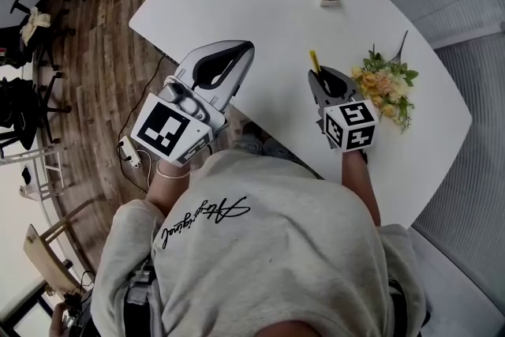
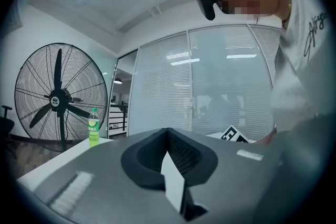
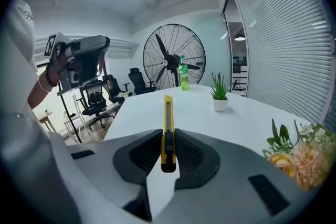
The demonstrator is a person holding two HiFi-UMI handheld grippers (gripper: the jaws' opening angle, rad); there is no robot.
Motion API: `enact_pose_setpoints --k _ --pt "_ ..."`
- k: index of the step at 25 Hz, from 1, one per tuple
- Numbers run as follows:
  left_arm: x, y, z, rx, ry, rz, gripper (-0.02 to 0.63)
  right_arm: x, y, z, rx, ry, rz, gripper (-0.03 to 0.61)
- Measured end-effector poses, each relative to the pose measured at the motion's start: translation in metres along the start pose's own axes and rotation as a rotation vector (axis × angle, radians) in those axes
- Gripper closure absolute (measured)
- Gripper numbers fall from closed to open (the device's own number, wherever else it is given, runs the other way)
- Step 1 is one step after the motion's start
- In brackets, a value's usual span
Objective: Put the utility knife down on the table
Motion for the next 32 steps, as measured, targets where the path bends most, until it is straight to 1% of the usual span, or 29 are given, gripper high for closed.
enact_pose_setpoints --k 6,11,15,23,32 --pt "0.004 -0.004 0.007 0.031 0.011 0.008 0.616 0.009 -0.004 0.009 -0.012 0.076 -0.017 0.509" --pt "0.007 -0.002 0.006 0.025 0.020 -0.007 0.615 0.016 -0.004 0.016 -0.013 0.134 -0.034 0.508" --pt "0.009 -0.001 0.005 0.025 0.029 -0.010 0.615 0.019 -0.003 0.020 -0.023 0.156 -0.025 0.508" --pt "0.010 0.001 0.004 0.026 0.038 -0.018 0.615 0.026 -0.003 0.027 -0.017 0.237 -0.052 0.508" --pt "0.011 0.003 0.004 0.025 0.037 -0.014 0.615 0.033 -0.005 0.033 -0.026 0.286 -0.045 0.508"
Point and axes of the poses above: the fingertips, and each gripper's own axes: z forward along the fingers, y to its left, x out of its underside, the point moved 10 cm from there along -z, backward along the fingers, and after that the axes turned 5 degrees about -z, right-handed, at the moved point
